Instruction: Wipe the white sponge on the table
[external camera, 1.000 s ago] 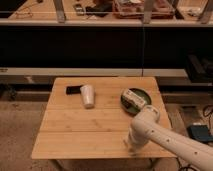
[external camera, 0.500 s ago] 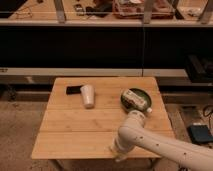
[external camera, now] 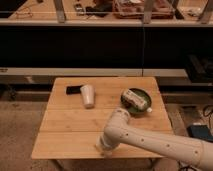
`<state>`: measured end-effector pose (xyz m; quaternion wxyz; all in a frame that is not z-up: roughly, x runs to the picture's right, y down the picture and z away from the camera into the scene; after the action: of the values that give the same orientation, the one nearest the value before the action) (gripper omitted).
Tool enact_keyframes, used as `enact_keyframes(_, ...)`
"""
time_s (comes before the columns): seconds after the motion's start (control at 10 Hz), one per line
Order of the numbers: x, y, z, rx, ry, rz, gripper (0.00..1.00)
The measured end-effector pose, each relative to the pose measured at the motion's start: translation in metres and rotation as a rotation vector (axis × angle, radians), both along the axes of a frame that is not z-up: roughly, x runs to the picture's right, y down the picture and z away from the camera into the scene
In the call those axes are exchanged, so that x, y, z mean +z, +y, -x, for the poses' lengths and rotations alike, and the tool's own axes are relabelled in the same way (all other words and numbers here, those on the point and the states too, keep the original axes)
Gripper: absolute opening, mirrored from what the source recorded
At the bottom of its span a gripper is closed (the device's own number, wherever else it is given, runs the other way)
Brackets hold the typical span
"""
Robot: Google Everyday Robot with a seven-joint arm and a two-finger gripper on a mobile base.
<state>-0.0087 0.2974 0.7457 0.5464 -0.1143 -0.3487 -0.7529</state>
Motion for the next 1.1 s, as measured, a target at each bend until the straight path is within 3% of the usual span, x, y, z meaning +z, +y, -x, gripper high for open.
enact_keyframes(0.3, 0.036, -0.026, 0.021, 0.045, 0.036, -0.007, 0.0)
enact_keyframes(0.5, 0.059, -0.045, 0.021, 0.089, 0.073, -0.01, 0.0)
enact_keyframes(0.6, 0.075, -0.06, 0.011, 0.123, 0.109, -0.011, 0.0)
enact_keyframes(0.9, 0.105, -0.079, -0.025, 0.191, 0.197, 0.012, 0.0)
enact_keyframes(1.1, 0.113, -0.082, -0.044, 0.224, 0.206, 0.035, 0.0)
